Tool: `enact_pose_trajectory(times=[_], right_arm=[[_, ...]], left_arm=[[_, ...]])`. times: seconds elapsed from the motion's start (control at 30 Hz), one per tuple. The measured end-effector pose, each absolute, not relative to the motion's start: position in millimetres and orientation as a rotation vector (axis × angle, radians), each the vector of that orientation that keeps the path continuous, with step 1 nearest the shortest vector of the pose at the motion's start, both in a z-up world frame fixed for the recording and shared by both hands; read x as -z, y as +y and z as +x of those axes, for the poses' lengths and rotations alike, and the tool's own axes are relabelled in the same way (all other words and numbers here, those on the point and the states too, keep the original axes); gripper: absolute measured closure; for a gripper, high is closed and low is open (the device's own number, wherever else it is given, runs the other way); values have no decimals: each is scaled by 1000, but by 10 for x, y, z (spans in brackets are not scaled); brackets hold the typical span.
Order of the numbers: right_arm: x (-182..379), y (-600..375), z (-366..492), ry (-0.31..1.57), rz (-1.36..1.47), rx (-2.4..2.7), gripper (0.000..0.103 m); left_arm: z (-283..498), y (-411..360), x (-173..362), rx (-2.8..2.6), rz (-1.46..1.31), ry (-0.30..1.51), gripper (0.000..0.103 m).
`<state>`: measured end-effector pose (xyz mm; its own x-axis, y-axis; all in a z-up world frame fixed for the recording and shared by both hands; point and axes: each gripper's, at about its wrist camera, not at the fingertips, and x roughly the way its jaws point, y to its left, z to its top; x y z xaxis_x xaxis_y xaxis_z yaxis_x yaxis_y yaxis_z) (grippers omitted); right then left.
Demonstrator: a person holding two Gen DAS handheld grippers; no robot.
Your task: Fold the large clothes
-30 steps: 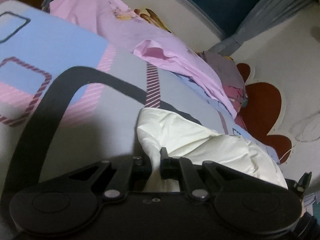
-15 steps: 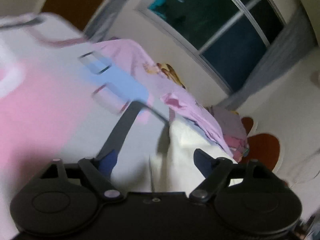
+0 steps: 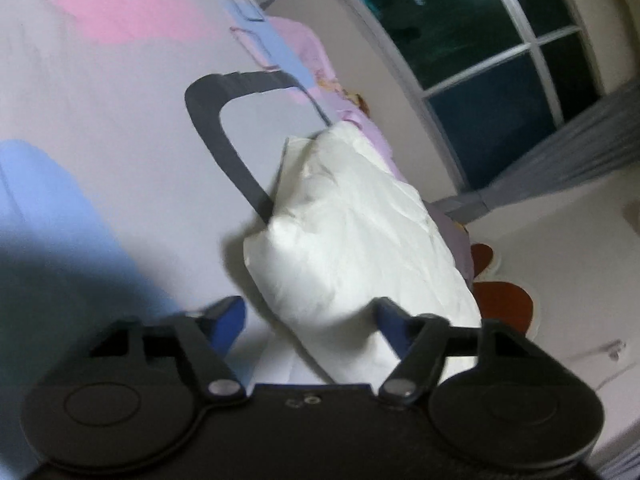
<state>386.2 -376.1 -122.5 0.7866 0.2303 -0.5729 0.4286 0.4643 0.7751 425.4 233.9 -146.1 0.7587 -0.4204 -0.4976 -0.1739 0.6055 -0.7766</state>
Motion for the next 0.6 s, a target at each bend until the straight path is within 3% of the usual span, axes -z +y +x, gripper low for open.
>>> enact_pose_trajectory(times=[0.2,0.27,0.37,0.43,0.47,0.5,0.53,0.6], right_arm=[[1392,-3934,3941,699,1157,146,34],[1410,-3959,3957,692,1149,130,45],[1438,-3945,3980,696,1126,117,47],[1431,-3918,4007,696,1101,112,58],[1407,-3907,4008,692,1080,108,69],[1380,-3895,4005,684,1064,104,77],[1342,-3885,3998,678,1050,101,79],[1271,-3867,3966,667,1026,94,84]], left_arm=[[4490,2378,1463,172,-874,761,53],[4510,2405,1493,191,-893,770,61],[4473,2393,1499,198,-882,764,62],[4468,2364,1510,195,-879,760,62],[4438,2364,1505,197,-881,758,64],[4405,2369,1494,206,-885,752,72],[4394,2378,1489,215,-896,743,80],[4366,2386,1444,228,-904,726,84]])
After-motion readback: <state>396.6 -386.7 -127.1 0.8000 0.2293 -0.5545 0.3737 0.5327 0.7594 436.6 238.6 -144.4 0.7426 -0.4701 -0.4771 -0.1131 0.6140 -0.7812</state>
